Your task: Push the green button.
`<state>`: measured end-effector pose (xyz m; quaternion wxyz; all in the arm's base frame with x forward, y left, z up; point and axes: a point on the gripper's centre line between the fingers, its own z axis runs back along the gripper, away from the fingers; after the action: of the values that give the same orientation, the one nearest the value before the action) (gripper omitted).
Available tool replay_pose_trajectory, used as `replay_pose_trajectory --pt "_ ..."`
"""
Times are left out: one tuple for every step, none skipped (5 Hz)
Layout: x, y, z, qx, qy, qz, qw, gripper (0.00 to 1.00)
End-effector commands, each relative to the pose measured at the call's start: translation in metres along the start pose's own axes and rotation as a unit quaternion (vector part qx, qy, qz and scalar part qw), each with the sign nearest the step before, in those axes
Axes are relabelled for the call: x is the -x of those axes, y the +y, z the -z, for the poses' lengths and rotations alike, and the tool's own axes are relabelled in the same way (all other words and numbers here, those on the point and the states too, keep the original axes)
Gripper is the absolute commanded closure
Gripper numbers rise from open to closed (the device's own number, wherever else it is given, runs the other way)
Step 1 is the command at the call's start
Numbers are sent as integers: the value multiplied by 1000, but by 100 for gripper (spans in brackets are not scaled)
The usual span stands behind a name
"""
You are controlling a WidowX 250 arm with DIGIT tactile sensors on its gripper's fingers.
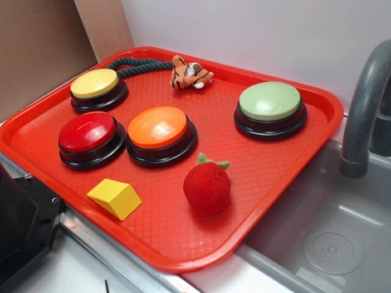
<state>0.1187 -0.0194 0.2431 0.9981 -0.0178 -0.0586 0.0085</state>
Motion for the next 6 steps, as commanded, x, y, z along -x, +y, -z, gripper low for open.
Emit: replay_pose_trajectory --pt "0 0 0 0 0 0 1000 0" --pt "-47 -20 29 7 -3 70 998 0" --pt "-69 -43 55 56 7 96 994 0" --pt "-98 -57 90 62 3 111 992 0" --pt "-98 -57 90 62 3 111 992 0" --pt "-98 -57 90 62 3 111 992 0"
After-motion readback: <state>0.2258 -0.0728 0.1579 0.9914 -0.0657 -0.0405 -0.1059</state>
